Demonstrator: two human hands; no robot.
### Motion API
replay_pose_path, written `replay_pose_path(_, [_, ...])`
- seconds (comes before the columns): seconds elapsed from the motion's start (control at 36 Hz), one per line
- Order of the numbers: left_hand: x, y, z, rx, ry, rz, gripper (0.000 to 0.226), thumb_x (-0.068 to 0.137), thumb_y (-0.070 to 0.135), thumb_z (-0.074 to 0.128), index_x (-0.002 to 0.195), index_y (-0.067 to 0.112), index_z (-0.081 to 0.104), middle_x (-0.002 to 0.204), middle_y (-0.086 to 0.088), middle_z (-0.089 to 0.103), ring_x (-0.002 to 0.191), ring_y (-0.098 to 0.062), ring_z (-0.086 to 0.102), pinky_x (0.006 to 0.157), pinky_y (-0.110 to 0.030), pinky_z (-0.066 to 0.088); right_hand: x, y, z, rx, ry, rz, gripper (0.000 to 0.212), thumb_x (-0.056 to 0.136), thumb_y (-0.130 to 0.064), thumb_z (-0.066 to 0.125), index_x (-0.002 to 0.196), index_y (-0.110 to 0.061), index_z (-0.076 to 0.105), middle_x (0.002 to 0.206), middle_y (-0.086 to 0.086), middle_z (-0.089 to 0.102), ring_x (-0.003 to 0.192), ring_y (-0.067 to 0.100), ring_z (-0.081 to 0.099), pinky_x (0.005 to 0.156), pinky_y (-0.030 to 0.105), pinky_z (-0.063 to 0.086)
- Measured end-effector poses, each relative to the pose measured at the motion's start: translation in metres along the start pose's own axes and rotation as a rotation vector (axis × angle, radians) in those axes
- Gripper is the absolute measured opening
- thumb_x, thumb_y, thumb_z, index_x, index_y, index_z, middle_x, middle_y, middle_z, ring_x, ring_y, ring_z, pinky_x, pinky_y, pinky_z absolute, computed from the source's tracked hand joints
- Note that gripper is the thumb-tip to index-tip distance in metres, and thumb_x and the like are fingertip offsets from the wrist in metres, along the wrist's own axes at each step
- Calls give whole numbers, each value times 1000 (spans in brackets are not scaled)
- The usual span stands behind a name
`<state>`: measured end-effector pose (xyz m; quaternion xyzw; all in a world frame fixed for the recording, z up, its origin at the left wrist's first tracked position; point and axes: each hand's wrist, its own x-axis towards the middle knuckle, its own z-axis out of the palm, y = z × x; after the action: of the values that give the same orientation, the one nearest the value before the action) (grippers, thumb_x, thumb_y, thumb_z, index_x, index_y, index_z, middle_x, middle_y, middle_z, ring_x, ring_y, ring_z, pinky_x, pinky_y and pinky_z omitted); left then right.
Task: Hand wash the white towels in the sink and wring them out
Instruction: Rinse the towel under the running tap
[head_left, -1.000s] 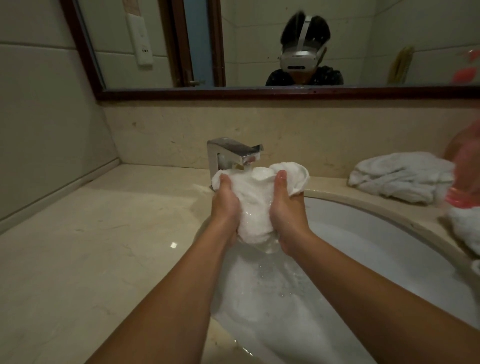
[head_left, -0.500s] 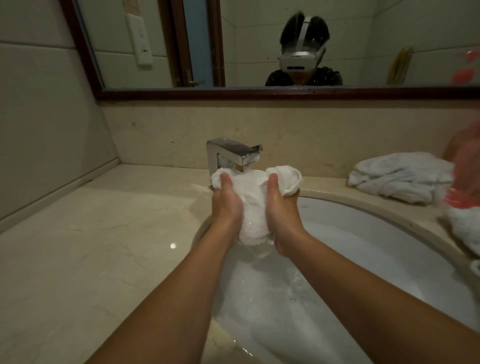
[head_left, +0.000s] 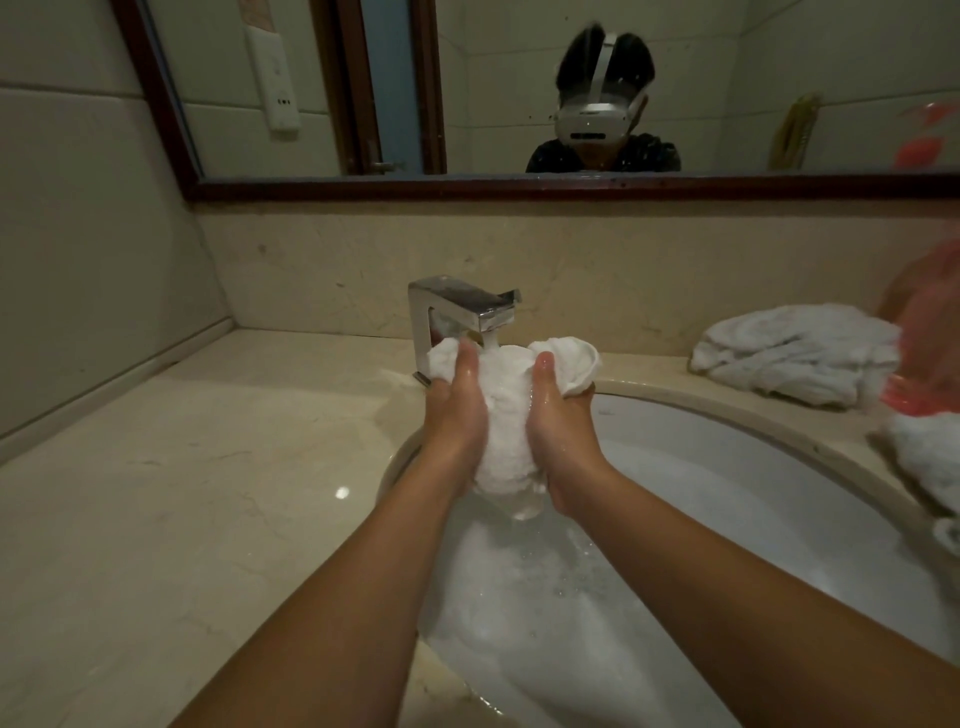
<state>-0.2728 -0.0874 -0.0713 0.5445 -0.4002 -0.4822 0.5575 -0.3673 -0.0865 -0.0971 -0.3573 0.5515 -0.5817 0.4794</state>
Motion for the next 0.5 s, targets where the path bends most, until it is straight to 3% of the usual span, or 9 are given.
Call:
replay_pose_path(0.08, [0,-3,-2,24,-35,-15,59,100,66,52,134,19,66,120,-4,75,109,-26,72,102,-48,58,1,2,0,2,3,-17,70,103,-70,46,160,-35,27,144,-2,59,129,26,61,112,53,52])
replay_pose_path(0.33, [-3,-3,-1,82,-27,19,64,99,71,49,141,23,64,129,-5,73,115,-25,70,104,-45,56,0,0,-2,0,0,-7,69,104,-67,45,161,-32,27,142,0,59,121,24,61,106,47,53])
replay_pose_path(0.44, [-3,0,-1,108,-12,38,61,104,65,46,142,21,64,130,-5,71,111,-22,67,82,-32,53,0,1,1,-1,11,11,71,103,-70,46,161,-33,26,139,1,62,121,27,64,109,52,54])
replay_pose_path(0.5, [-3,0,-1,113,-13,30,62,104,65,45,143,21,63,132,-7,70,113,-24,66,85,-33,50,-1,0,0,6,7,20,70,103,-69,47,160,-33,27,133,0,63,118,27,65,107,52,55])
